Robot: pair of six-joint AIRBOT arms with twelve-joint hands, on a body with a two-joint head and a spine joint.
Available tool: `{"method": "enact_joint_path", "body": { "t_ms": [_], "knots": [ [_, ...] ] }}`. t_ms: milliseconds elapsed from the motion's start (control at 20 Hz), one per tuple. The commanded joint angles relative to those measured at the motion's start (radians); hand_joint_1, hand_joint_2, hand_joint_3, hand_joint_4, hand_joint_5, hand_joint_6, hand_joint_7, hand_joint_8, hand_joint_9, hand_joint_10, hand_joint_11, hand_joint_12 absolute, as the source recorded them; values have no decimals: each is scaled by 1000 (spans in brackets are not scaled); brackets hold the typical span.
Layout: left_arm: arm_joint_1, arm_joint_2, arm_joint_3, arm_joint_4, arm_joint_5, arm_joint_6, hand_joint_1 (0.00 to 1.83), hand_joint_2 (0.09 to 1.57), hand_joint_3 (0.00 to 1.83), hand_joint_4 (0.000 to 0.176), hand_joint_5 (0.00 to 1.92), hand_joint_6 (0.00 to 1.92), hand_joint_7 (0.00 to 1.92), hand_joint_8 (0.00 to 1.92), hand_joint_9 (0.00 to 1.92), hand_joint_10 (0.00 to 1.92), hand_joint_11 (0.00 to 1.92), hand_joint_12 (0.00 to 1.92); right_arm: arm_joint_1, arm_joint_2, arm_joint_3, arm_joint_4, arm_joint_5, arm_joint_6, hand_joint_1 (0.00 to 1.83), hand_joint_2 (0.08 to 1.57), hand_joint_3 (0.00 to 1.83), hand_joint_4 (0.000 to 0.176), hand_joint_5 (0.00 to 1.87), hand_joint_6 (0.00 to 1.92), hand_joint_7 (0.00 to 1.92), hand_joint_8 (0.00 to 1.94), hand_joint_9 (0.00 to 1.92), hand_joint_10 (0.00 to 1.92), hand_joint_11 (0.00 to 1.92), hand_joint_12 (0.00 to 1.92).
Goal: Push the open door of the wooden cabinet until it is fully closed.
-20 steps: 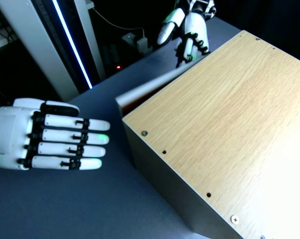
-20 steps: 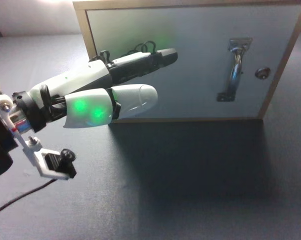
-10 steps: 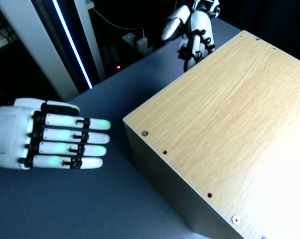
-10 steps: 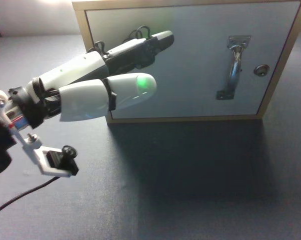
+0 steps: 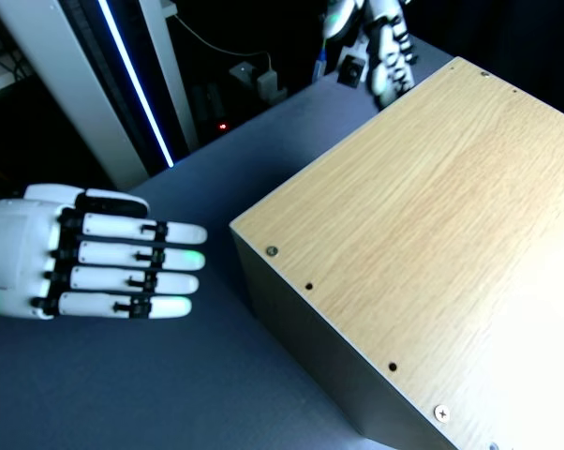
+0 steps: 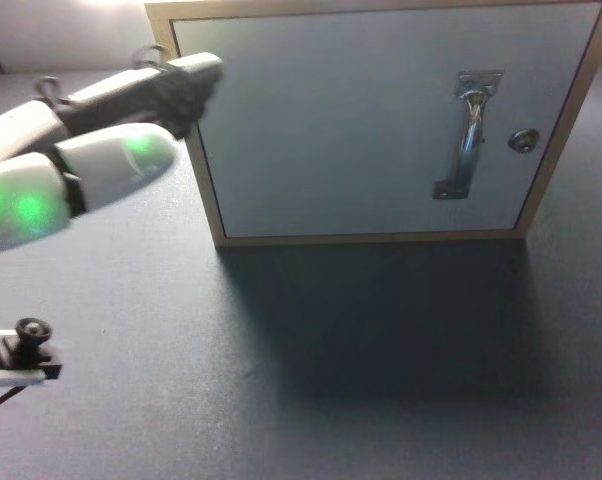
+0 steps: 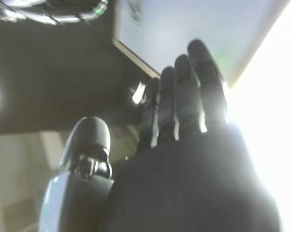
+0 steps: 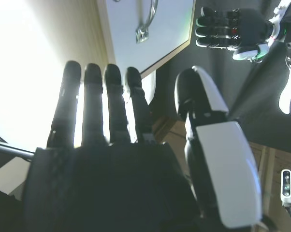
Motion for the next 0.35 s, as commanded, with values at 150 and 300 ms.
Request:
{"method": "enact_joint_path", "body": {
  "t_ms": [150,300],
  "knots": [
    [87,24,-24,-127,-274,-5,49,1420,7,0,120,5,155,8,159,7,0,545,4,5,-7,51,194,9,580,1320,0,0,300,9,301,10,246,7,0,506],
    [150,15,-37,-185,-343,-5,396,1426,0,0,153,4,137,9,129,15,0,375,4,-3,-11,51,218,9,677,1338,4,0,242,1,170,3,139,2,0,386]
  ]
}}
